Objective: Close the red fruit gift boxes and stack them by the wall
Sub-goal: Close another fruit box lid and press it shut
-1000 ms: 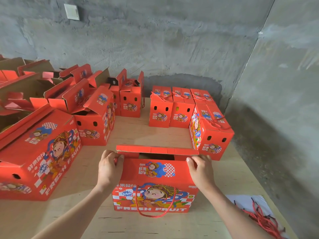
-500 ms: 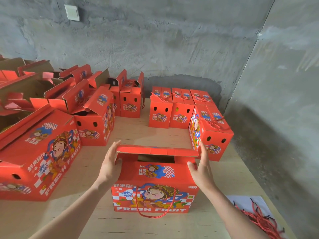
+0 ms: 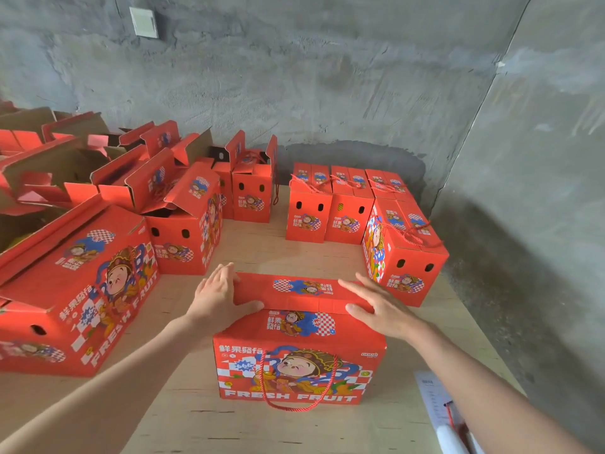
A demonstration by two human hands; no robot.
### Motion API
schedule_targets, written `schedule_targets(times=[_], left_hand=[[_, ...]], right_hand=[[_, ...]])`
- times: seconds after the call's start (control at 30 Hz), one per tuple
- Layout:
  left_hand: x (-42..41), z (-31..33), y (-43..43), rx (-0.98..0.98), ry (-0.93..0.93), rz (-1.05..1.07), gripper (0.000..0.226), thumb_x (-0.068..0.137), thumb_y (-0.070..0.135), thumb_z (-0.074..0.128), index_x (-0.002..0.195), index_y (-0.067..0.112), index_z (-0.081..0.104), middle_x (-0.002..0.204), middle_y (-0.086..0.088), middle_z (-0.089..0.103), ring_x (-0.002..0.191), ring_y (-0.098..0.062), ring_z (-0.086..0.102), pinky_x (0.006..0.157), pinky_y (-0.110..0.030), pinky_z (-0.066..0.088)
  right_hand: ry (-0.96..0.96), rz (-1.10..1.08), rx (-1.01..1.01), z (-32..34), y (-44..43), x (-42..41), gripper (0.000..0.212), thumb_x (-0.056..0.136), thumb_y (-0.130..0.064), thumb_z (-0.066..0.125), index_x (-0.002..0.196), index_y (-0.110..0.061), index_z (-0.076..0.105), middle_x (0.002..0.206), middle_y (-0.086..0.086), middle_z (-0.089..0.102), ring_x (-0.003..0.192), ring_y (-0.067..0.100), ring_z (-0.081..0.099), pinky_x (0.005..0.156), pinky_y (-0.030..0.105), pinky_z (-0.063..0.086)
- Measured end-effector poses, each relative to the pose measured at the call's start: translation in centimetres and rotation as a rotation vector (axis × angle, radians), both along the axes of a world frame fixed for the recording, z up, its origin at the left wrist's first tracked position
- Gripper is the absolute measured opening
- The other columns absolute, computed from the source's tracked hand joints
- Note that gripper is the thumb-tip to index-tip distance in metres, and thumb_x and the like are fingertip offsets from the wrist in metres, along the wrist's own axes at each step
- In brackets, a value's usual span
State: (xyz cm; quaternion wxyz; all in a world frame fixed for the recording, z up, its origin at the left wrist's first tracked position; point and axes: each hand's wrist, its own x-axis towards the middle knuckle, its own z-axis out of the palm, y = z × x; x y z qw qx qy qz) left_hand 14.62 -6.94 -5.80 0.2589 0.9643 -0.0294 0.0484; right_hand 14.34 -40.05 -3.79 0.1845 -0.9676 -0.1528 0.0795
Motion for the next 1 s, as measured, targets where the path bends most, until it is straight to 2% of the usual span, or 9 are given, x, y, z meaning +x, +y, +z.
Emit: schedule_targets(times=[0.1, 0.2, 0.33, 0.5, 0.7, 0.8, 0.87, 0.93, 1.0], left_hand=[[2.0, 0.8, 0.7, 0.16, 0.142, -0.174, 0.089, 0.08, 0.067, 0.054, 0.147, 0.018, 0.022, 0.152, -0.002, 0.029, 0.143, -0.018, 0.02, 0.115, -0.041, 0.014], [2.9, 0.9, 1.1, 0.235, 0.205, -0.296, 0.077, 0.087, 0.063, 0.045, 0.151, 0.029, 0.019, 0.155, 0.001, 0.021, 0.143, -0.021, 0.016, 0.115, -0.037, 0.018], [2.8, 0.5, 1.0, 0.308, 0.147, -0.314, 0.066, 0.091, 0.061, 0.039, 0.149, 0.037, 0.019, 0.151, 0.003, 0.024, 0.14, -0.02, 0.017, 0.114, -0.036, 0.02], [2.8, 0.5, 1.0, 0.361, 0.213, -0.332, 0.066, 0.093, 0.061, 0.032, 0.15, 0.041, 0.007, 0.153, 0.004, 0.015, 0.142, -0.021, 0.01, 0.116, -0.042, 0.022], [2.2, -0.7, 1.2, 0.315, 0.237, -0.314, 0.059, 0.093, 0.062, 0.018, 0.146, 0.049, -0.003, 0.152, 0.009, 0.006, 0.143, -0.016, 0.0, 0.115, -0.046, 0.023], [2.4, -0.9, 1.3, 0.301, 0.257, -0.301, 0.053, 0.095, 0.059, 0.015, 0.144, 0.054, -0.006, 0.154, 0.01, 0.002, 0.145, -0.015, -0.003, 0.115, -0.047, 0.017], [2.5, -0.9, 1.2, 0.324, 0.258, -0.301, 0.051, 0.097, 0.058, 0.014, 0.142, 0.056, -0.008, 0.156, 0.012, -0.004, 0.145, -0.015, -0.01, 0.116, -0.048, 0.008], [2.4, -0.9, 0.9, 0.36, 0.25, -0.296, 0.05, 0.098, 0.056, 0.013, 0.142, 0.056, -0.009, 0.157, 0.013, -0.012, 0.145, -0.014, -0.017, 0.116, -0.05, -0.002], [2.1, -0.6, 0.5, 0.429, 0.235, -0.274, 0.05, 0.099, 0.053, 0.011, 0.143, 0.052, -0.012, 0.158, 0.011, -0.018, 0.144, -0.016, -0.021, 0.114, -0.052, -0.009]], right_hand=[[0.015, 0.069, -0.098, 0.3, -0.6, 1.0, 0.051, 0.09, -0.068, 0.032, 0.139, -0.062, 0.018, 0.152, -0.012, 0.021, 0.137, 0.012, 0.032, 0.107, 0.038, 0.036], [-0.024, 0.106, -0.141, 0.1, -0.6, 1.4, 0.056, 0.084, -0.074, 0.022, 0.139, -0.063, 0.014, 0.145, -0.011, 0.027, 0.123, 0.011, 0.044, 0.094, 0.032, 0.046], [-0.064, 0.119, -0.137, -0.4, -0.6, 1.3, 0.049, 0.084, -0.074, 0.019, 0.132, -0.07, 0.008, 0.148, -0.007, 0.025, 0.124, 0.013, 0.043, 0.091, 0.03, 0.048], [-0.04, 0.12, -0.18, -0.2, -0.6, 1.3, 0.054, 0.088, -0.069, 0.02, 0.14, -0.062, 0.012, 0.151, -0.005, 0.018, 0.132, 0.017, 0.035, 0.093, 0.033, 0.048], [0.015, 0.113, -0.14, -0.9, -0.7, 0.8, 0.045, 0.098, -0.057, 0.021, 0.14, -0.062, 0.008, 0.155, -0.012, -0.001, 0.142, 0.018, 0.021, 0.104, 0.037, 0.035], [0.011, 0.136, -0.153, -1.2, -0.9, 0.9, 0.045, 0.098, -0.056, 0.02, 0.137, -0.065, -0.002, 0.157, -0.013, -0.02, 0.145, 0.013, -0.016, 0.117, 0.043, 0.006], [-0.046, 0.177, -0.186, -1.4, -1.0, 0.9, 0.045, 0.1, -0.053, 0.02, 0.135, -0.065, -0.006, 0.153, -0.014, -0.031, 0.138, 0.009, -0.034, 0.115, 0.04, -0.01], [-0.065, 0.201, -0.174, -1.6, -1.0, 1.0, 0.044, 0.101, -0.049, 0.021, 0.135, -0.064, -0.002, 0.152, -0.018, -0.03, 0.137, 0.007, -0.034, 0.114, 0.04, -0.012], [-0.023, 0.213, -0.173, -1.4, -0.9, 1.4, 0.041, 0.101, -0.049, 0.021, 0.134, -0.066, 0.001, 0.153, -0.021, -0.025, 0.141, 0.008, -0.028, 0.116, 0.042, -0.007]])
